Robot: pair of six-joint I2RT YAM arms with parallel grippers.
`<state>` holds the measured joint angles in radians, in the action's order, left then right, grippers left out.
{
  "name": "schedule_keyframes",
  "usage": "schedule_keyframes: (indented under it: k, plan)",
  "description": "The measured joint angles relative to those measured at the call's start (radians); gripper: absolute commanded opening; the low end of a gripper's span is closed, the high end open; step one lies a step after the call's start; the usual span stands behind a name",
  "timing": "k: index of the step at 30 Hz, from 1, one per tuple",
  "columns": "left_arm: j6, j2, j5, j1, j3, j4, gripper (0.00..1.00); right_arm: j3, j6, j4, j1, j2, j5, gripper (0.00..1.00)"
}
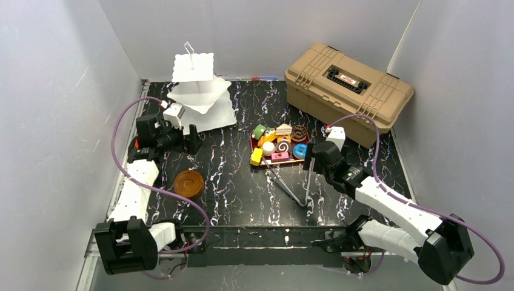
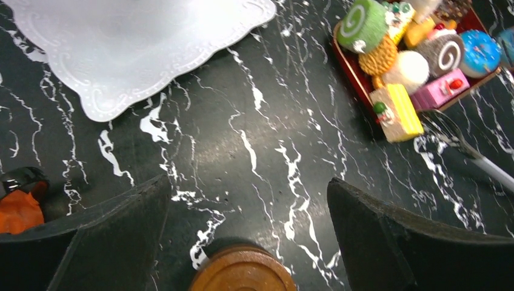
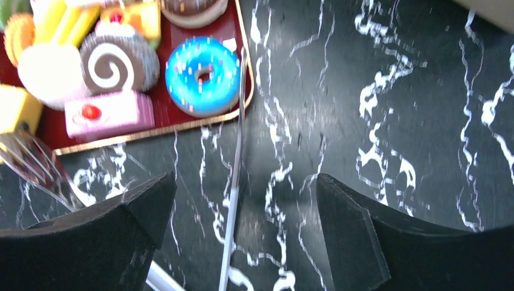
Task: Serve the afternoon tea
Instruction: Move the desert table to the center of the board.
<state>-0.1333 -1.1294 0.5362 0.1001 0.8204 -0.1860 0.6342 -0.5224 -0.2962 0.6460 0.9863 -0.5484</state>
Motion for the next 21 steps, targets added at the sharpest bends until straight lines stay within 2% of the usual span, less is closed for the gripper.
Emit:
schedule_keyframes:
  k: [4, 9, 15, 21]
  plan:
    - [-0.048, 0.037, 0.042, 0.0, 0.018, -0.079, 0.99, 0.0, -0.098, -0.117, 0.126, 0.0, -0.068, 0.91]
    - [-0.106, 0.051, 0.071, 0.0, 0.048, -0.144, 0.99, -0.01, -0.185, -0.151, 0.253, 0.025, -0.112, 0.9]
    - [-0.113, 0.056, 0.079, -0.002, 0.082, -0.198, 0.99, -0.026, -0.217, -0.151, 0.307, 0.1, -0.134, 0.85]
    - [0.009, -0.042, 0.058, -0.013, 0.355, -0.168, 0.99, -0.067, -0.216, -0.129, 0.307, 0.06, -0.157, 0.82]
